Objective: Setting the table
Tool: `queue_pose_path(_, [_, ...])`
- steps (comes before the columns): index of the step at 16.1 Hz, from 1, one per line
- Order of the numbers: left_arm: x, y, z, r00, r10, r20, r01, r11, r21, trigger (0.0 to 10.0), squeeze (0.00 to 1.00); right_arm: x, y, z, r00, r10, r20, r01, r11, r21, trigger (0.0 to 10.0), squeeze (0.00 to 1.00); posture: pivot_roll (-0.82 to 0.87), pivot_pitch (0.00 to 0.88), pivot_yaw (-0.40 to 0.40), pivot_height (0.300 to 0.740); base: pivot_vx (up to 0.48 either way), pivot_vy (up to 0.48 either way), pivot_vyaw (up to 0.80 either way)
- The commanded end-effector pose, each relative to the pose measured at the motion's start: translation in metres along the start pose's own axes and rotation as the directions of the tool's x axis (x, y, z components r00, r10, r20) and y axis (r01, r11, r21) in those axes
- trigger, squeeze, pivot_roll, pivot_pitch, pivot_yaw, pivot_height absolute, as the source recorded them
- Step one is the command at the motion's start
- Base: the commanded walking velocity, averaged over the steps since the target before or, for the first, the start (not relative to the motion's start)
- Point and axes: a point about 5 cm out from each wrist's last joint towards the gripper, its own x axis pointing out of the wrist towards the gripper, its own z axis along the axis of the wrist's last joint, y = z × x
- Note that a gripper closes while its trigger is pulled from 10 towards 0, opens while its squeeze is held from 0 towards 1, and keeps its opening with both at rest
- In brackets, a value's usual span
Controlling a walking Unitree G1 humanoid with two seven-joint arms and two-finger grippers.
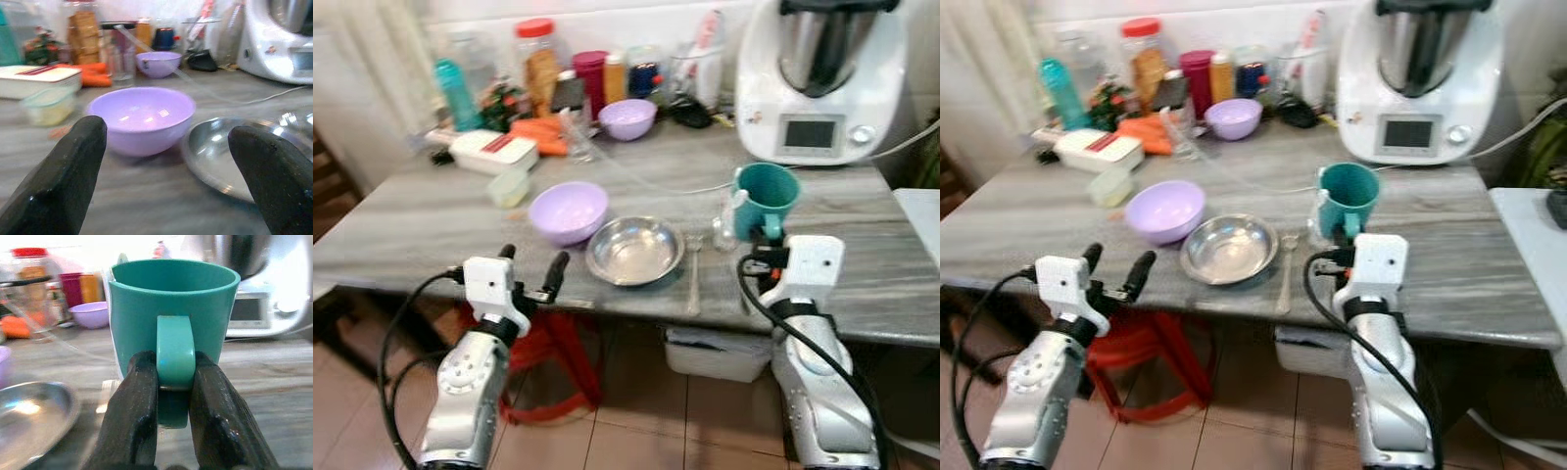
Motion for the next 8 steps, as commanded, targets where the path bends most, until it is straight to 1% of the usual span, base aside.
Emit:
queue_pose_path(1, [0.001,-0.003,0.003,1.0,-0.016,0.009,0.016,1.0,0.001,10.0,0.0,0.002,-0.003,0.004,1.0,-0.006,0.016,0.006,1.0,-0.012,10.0,0.0,-0.11,0.0,0.094,0.74,0.266,0.0,0.0])
queue_pose_path(5, [-0.006,0.0,0.001,1.0,-0.01,0.0,0.01,1.0,0.007,10.0,0.0,0.003,-0.005,0.006,1.0,0.014,0.028,-0.012,0.999,-0.041,10.0,0.0,-0.1,0.0,0.088,0.74,0.0,0.0,0.0])
queue_pose_path(8, [-0.011,-0.001,0.0,0.999,-0.033,-0.002,0.033,0.999,0.02,10.0,0.0,0.006,-0.006,0.008,0.999,0.032,0.039,-0.03,0.999,-0.044,10.0,0.0,-0.1,0.0,0.082,0.74,0.0,0.0,0.0])
